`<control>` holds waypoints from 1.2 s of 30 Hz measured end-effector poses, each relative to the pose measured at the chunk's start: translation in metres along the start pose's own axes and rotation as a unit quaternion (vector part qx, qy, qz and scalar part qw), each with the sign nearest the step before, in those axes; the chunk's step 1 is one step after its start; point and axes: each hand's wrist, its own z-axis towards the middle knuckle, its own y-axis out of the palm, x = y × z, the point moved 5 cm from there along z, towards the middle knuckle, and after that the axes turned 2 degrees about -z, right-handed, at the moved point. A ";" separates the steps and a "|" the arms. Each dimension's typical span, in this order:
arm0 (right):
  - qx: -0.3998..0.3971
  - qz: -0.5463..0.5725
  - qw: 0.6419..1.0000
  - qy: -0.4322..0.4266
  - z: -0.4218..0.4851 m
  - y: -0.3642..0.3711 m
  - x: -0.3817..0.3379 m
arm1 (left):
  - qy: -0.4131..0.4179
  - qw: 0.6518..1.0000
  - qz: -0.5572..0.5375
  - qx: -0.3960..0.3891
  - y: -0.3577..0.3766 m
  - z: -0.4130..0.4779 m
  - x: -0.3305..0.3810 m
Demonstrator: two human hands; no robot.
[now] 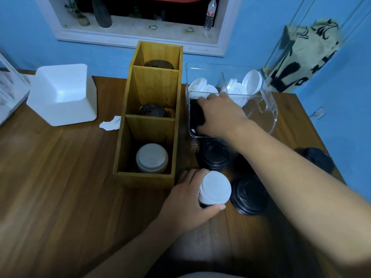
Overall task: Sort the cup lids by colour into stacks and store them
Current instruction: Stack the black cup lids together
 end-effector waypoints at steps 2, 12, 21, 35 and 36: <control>0.048 0.039 0.998 0.013 -0.025 -0.014 0.008 | 0.003 1.000 -0.001 0.007 0.000 0.000 0.000; 0.088 0.256 0.935 0.227 -0.214 0.047 0.082 | 0.008 1.000 0.021 0.000 0.004 0.001 -0.004; 0.006 0.140 0.929 0.342 -0.280 0.128 0.115 | 0.006 1.000 0.013 0.005 0.006 0.001 -0.007; 0.036 0.307 0.921 0.239 -0.292 0.146 0.123 | 0.009 0.999 0.032 0.013 0.008 0.000 -0.006; 0.064 0.333 0.905 0.256 -0.291 0.141 0.121 | 0.008 0.999 0.032 0.014 0.008 0.000 -0.005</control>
